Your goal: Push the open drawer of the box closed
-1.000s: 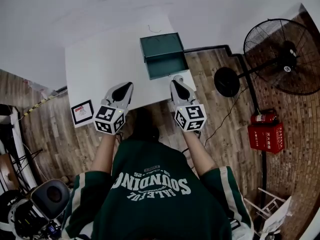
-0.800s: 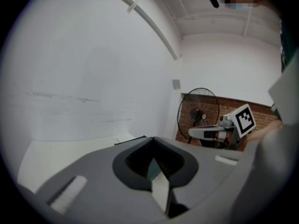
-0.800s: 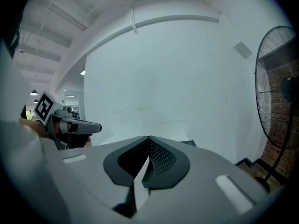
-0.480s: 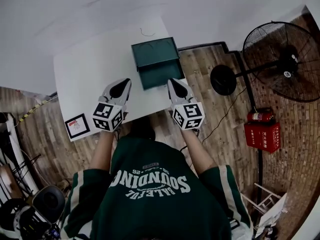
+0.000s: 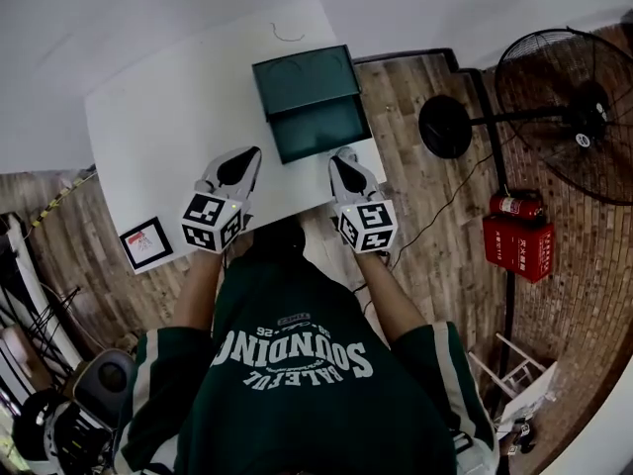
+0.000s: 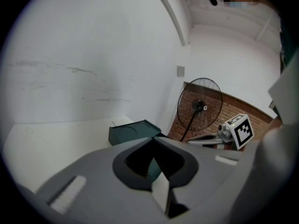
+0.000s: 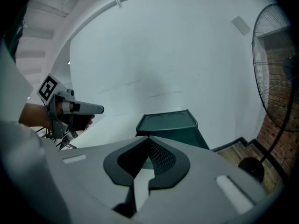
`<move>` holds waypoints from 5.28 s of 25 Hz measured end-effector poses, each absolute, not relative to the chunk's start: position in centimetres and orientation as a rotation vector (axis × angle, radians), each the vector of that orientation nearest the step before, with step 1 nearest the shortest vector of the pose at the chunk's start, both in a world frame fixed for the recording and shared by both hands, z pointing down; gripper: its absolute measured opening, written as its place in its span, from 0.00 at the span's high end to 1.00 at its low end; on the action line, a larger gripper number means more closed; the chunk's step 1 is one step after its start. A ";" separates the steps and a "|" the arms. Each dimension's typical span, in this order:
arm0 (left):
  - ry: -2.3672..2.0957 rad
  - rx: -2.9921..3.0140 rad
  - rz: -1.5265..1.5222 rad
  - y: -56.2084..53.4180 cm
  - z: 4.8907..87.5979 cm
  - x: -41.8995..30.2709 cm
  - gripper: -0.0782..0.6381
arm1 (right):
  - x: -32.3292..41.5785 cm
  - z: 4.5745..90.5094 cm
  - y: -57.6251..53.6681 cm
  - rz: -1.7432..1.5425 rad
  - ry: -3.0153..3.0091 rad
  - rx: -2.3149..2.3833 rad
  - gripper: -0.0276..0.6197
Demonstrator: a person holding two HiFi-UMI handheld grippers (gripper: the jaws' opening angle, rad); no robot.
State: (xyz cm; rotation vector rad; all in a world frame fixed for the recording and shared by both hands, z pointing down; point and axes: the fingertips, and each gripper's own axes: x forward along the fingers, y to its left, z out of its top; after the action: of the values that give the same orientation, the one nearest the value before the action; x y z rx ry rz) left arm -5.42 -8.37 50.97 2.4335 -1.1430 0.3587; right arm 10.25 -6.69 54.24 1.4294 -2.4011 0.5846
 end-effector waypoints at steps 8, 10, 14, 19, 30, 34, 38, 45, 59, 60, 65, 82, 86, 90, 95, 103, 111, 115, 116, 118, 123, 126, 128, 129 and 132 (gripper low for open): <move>-1.110 2.405 0.391 -8.7 52.8 -6.0 0.82 | 10.6 59.6 -5.7 0.682 -2.276 1.404 0.95; -1.111 2.397 0.395 -8.8 53.0 -6.3 0.82 | 10.6 61.1 -5.5 0.725 -2.236 1.373 0.88; -1.116 2.381 0.406 -9.0 53.4 -6.7 0.82 | 11.2 63.8 -5.6 0.778 -2.146 1.337 0.78; -1.132 2.358 0.412 -9.2 54.0 -7.5 0.82 | 11.5 66.3 -6.4 0.818 -2.088 1.313 0.77; -1.182 2.307 0.409 -10.0 54.8 -9.6 0.82 | 11.4 68.6 -7.8 0.876 -2.029 1.299 0.84; -1.191 2.295 0.406 -10.2 55.0 -9.9 0.82 | 11.3 68.5 -7.8 0.875 -2.036 1.295 0.85; -1.191 2.291 0.404 -10.1 55.0 -9.9 0.82 | 11.2 68.1 -7.7 0.886 -2.043 1.290 0.85; -1.197 2.275 0.403 -9.0 55.2 -9.7 0.82 | 11.1 67.1 -7.8 0.888 -2.073 1.284 0.85; -1.220 2.240 0.408 -10.6 55.8 -10.3 0.82 | 9.8 67.6 -12.8 0.909 -2.090 1.261 0.85; -1.223 2.237 0.408 -10.7 55.8 -10.4 0.82 | 9.7 67.6 -13.3 0.909 -2.090 1.263 0.85; -1.235 2.223 0.404 -11.1 56.1 -11.3 0.82 | 9.3 67.7 -15.7 0.906 -2.091 1.268 0.85; -1.237 2.221 0.364 -12.0 55.9 -12.7 0.82 | 8.6 68.0 -18.5 0.936 -2.101 1.266 0.85; -1.262 2.217 0.363 -11.6 55.3 -12.9 0.82 | 9.0 67.6 -18.2 0.942 -2.105 1.301 0.85; -1.310 2.211 0.359 -11.6 54.4 -12.9 0.82 | 9.6 67.5 -17.1 0.975 -2.102 1.310 0.85; -1.384 2.208 0.343 -11.3 52.7 -13.0 0.82 | 9.7 65.0 -15.2 0.902 -2.164 1.277 0.90; -1.542 2.224 0.276 -10.2 48.6 -11.6 0.82 | 8.2 54.5 -16.1 0.565 -2.451 1.201 0.95; -1.653 2.312 0.214 -9.3 43.6 -9.1 0.82 | 7.7 44.7 -15.0 0.306 -2.693 1.156 0.95; -1.681 2.326 0.187 -8.8 42.4 -8.2 0.82 | 8.7 42.8 -14.2 0.259 -2.732 1.168 0.95; -1.687 2.327 0.185 -8.8 42.3 -8.1 0.82 | 8.9 42.5 -14.1 0.253 -2.739 1.166 0.95; -1.696 2.330 0.190 -8.7 42.2 -7.8 0.82 | 9.3 42.3 -14.0 0.251 -2.746 1.162 0.95; -1.708 2.331 0.194 -8.4 42.2 -7.2 0.82 | 10.0 42.6 -13.7 0.267 -2.747 1.147 0.95; -1.735 2.341 0.182 -8.2 42.0 -7.2 0.82 | 10.1 42.9 -13.4 0.271 -2.747 1.139 0.95; -1.740 2.341 0.186 -8.1 42.1 -7.2 0.82 | 10.1 43.1 -13.4 0.275 -2.748 1.133 0.95; -1.739 2.337 0.188 -8.0 42.3 -7.2 0.82 | 10.0 43.2 -13.4 0.277 -2.749 1.128 0.95; -1.737 2.321 0.191 -7.9 42.7 -7.6 0.82 | 9.6 43.4 -13.3 0.279 -2.750 1.110 0.95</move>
State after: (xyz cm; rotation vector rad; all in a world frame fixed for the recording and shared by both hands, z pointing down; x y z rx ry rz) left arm -7.55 -7.86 42.71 2.3209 -1.7370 0.1906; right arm 9.57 -13.27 43.36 1.1097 -2.7499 0.2789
